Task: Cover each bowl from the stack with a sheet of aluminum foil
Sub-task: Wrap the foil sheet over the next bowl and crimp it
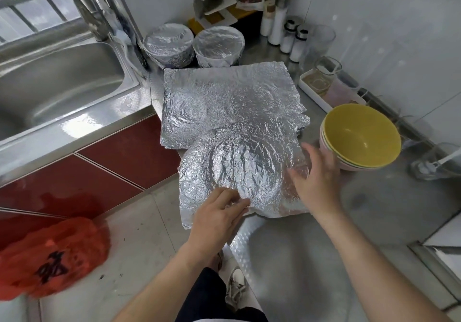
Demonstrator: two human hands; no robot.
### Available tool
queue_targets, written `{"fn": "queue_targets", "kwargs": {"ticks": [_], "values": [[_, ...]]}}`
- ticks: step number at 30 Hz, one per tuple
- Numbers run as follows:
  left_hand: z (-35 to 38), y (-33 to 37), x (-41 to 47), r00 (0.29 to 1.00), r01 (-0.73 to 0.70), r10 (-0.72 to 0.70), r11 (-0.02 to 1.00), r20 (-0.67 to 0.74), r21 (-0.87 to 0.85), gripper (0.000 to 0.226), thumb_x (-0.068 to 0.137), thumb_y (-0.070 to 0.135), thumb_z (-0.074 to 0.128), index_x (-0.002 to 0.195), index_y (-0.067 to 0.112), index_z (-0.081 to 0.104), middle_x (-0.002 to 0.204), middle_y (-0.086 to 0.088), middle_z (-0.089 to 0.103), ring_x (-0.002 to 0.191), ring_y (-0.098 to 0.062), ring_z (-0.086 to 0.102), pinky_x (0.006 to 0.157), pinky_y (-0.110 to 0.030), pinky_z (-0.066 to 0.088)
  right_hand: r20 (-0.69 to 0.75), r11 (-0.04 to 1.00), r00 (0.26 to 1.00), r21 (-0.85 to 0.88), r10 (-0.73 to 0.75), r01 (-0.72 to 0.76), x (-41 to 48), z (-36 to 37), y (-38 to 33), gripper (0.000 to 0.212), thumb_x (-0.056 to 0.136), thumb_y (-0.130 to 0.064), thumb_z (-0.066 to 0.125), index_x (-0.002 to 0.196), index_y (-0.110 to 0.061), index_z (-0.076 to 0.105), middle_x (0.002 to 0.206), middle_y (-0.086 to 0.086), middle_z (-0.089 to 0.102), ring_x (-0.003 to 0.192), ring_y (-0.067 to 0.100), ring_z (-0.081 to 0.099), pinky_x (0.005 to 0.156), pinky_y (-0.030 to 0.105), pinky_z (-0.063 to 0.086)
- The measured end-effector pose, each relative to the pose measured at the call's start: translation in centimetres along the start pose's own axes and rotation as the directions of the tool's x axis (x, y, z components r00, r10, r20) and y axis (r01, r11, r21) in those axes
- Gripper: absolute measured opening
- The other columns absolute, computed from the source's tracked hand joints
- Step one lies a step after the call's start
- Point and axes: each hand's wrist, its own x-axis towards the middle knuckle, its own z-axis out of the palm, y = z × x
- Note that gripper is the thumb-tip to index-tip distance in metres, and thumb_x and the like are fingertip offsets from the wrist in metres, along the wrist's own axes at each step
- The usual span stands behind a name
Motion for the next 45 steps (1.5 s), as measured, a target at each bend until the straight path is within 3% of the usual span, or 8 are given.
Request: {"fn": "queue_targets", "kwargs": {"ticks": [2,4,6,10,25,33,40,45], "values": [[0.0,-0.1,0.1,1.000,-0.012,0.012,1.000,0.006,0.018,0.025,0.089,0.031,0.058,0.099,0.017,0.075,0.094,-0.001,0.064,0.090,-0.017,0.050,0.070,-0.027,0.048,0.042,0.963,0.962,0.008,-0.270,0.270,-1.0,0.0,-1.4,0.030,0.073,-0.011,0.080,0.102,-0.010,0.070,0.095,0.009,0.057,0.088,0.022,0.052,0.081,0.032,0.041],[-0.1,0.0,0.2,1.000,-0.012,0.012,1.000,0.013,0.023,0.025,0.088,0.031,0.058,0.099,0.016,0.075,0.093,-0.002,0.064,0.088,-0.018,0.051,0.069,-0.028,0.050,0.229,0.875,0.847,0.058,-0.480,0.481,-2.7,0.5,-2.6,0.007,0.078,-0.014,0.074,0.083,-0.010,0.072,0.085,0.004,0.060,0.079,0.022,0.054,0.073,0.034,0.045],[0.0,0.1,0.3,1.000,-0.003,0.003,1.000,0.013,0.008,0.026,0.090,0.034,0.058,0.097,0.017,0.075,0.091,-0.001,0.064,0.085,-0.019,0.052,0.066,-0.029,0.051,0.372,0.811,0.745,0.038,-0.553,0.583,-4.1,1.2,-3.2,0.013,0.084,-0.022,0.065,0.078,-0.011,0.069,0.082,0.000,0.060,0.077,0.022,0.054,0.066,0.037,0.050],[0.2,0.3,0.9,1.000,0.001,-0.001,0.999,0.000,-0.040,0.028,0.092,0.034,0.057,0.094,0.013,0.075,0.086,0.000,0.063,0.080,-0.017,0.050,0.067,-0.029,0.047,0.376,0.772,0.723,-0.031,-0.579,0.635,-4.3,1.6,-3.1,0.023,0.087,-0.026,0.050,0.078,-0.013,0.067,0.082,-0.001,0.061,0.075,0.023,0.056,0.060,0.037,0.050],[-0.3,-2.7,0.6,0.995,-0.070,0.080,0.983,0.055,-0.170,0.014,0.089,0.025,0.069,0.097,0.015,0.074,0.095,0.002,0.065,0.091,-0.018,0.055,0.074,-0.031,0.051,0.393,0.825,0.755,0.019,-0.525,0.565,-3.5,1.0,-3.6,0.007,0.083,-0.023,0.073,0.086,-0.017,0.071,0.090,-0.006,0.063,0.083,0.019,0.056,0.063,0.035,0.052],[-0.2,-2.5,1.7,0.982,-0.168,0.174,0.982,0.075,-0.082,0.006,0.089,0.009,0.067,0.087,0.009,0.072,0.083,-0.002,0.062,0.080,-0.024,0.059,0.069,-0.033,0.052,0.403,0.683,0.633,-0.026,-0.661,0.730,-2.6,2.3,-3.1,0.006,0.086,-0.020,0.066,0.082,-0.015,0.065,0.082,0.000,0.059,0.075,0.023,0.054,0.057,0.037,0.045],[-0.4,-1.5,1.4,0.988,-0.113,0.119,0.991,0.097,-0.065,0.012,0.093,0.013,0.064,0.083,0.012,0.070,0.080,0.000,0.060,0.079,-0.023,0.057,0.072,-0.036,0.051,0.404,0.601,0.556,-0.018,-0.727,0.799,-2.4,3.1,-3.0,0.015,0.074,-0.005,0.071,0.070,-0.012,0.059,0.072,0.004,0.051,0.069,0.024,0.046,0.058,0.034,0.038],[-0.1,-0.2,0.4,0.994,-0.078,0.078,0.997,0.072,-0.003,0.008,0.090,0.016,0.069,0.083,0.015,0.072,0.081,0.003,0.062,0.079,-0.020,0.054,0.069,-0.034,0.049,0.428,0.580,0.524,0.002,-0.736,0.814,-2.9,2.0,-3.2,0.013,0.073,-0.002,0.057,0.068,-0.014,0.055,0.070,0.003,0.049,0.070,0.023,0.044,0.063,0.030,0.030]]}}
